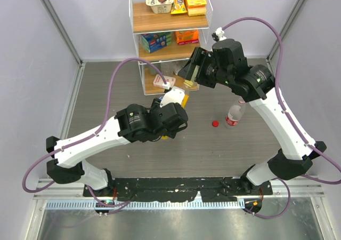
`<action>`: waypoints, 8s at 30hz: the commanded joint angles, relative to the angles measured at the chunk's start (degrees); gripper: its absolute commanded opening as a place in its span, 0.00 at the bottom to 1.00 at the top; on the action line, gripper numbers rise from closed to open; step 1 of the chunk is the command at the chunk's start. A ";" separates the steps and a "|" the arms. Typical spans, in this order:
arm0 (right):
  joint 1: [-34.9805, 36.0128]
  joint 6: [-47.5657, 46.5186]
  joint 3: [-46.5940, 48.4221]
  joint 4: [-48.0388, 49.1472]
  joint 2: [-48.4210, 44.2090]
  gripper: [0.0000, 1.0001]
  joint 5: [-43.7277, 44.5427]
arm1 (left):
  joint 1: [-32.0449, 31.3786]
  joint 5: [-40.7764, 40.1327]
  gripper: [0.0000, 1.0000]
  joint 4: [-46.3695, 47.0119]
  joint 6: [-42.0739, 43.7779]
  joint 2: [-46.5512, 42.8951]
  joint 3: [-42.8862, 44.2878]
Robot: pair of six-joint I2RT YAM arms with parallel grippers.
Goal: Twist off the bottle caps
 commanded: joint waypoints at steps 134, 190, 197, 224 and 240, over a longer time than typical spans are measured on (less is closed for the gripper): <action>-5.66 0.30 9.75 -5.64 0.94 0.95 -19.16 | -1.58 0.13 0.00 4.05 -2.74 -4.72 -1.91; -3.98 3.99 -14.68 49.45 -14.52 0.01 -63.61 | -1.49 28.07 0.00 29.35 -3.09 -25.27 -20.18; -4.33 4.43 -15.56 50.95 -14.96 0.01 -64.68 | -1.49 29.13 0.00 29.63 -3.35 -25.81 -20.89; -7.84 -5.94 -19.77 31.70 -17.69 0.95 -47.18 | -1.49 18.93 0.00 24.17 -4.15 -24.49 -18.52; -7.05 -5.85 -26.45 32.93 -18.04 0.72 -47.36 | -1.58 21.92 0.00 26.37 -1.86 -19.13 -15.70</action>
